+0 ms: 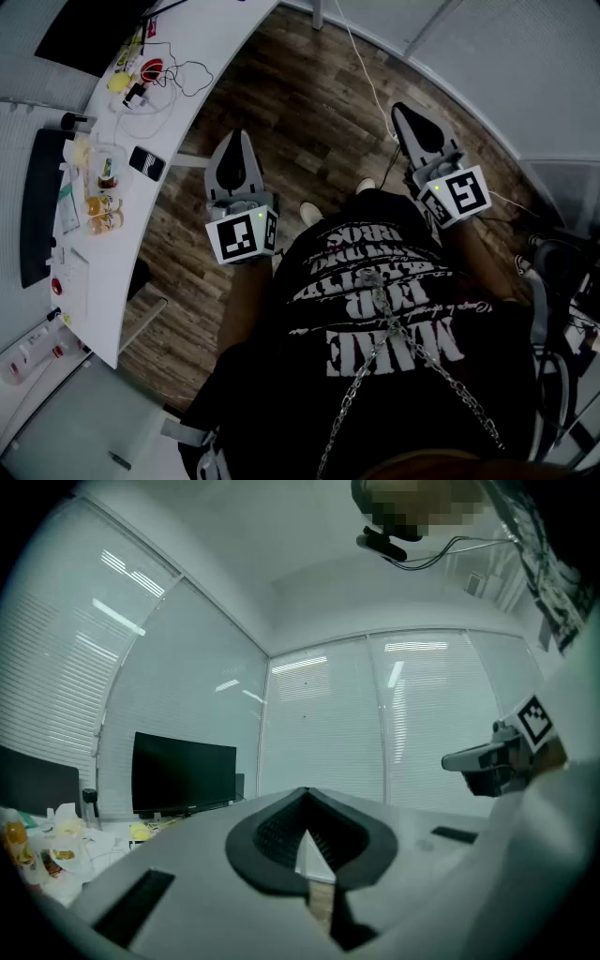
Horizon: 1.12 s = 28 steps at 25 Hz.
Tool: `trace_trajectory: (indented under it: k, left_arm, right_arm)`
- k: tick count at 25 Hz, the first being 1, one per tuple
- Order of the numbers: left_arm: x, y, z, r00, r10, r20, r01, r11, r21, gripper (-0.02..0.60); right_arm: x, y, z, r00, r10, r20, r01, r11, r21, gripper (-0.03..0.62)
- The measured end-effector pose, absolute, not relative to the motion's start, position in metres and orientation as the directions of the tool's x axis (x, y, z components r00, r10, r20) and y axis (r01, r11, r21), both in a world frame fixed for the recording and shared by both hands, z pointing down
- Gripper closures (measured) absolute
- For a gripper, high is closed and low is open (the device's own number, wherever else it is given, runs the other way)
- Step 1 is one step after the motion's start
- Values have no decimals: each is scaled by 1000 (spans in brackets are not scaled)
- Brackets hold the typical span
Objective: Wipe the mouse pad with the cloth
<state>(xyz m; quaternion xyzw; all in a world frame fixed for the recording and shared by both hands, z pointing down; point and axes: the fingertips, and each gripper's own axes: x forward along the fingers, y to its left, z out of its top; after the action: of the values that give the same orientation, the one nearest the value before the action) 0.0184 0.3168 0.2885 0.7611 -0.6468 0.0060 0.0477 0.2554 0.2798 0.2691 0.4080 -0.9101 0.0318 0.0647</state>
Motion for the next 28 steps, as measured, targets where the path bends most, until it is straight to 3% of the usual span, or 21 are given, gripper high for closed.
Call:
trace_trajectory:
  k: [8,15,22,28]
  left_arm:
    - [-2,373,292,176,-981,78,-982,-170,79,577]
    - [2,333,315,133,-983,124,-989,-122,89,577]
    - [-82,469,325,142,-975,170,-988,-130,78,577]
    - [-77,503,320,182,-969,167,-982,-169,89,577]
  right_arm:
    - [246,336,272,-630,-755,184,-772,634,-45,594]
    - [272,282,288,-605,-767,213,-788,615,-24,594]
    - [192,413,298,-596,-770,228,-794,608,-21,594]
    - [194,457,303,-575,-777,257,-810,585,-41,594]
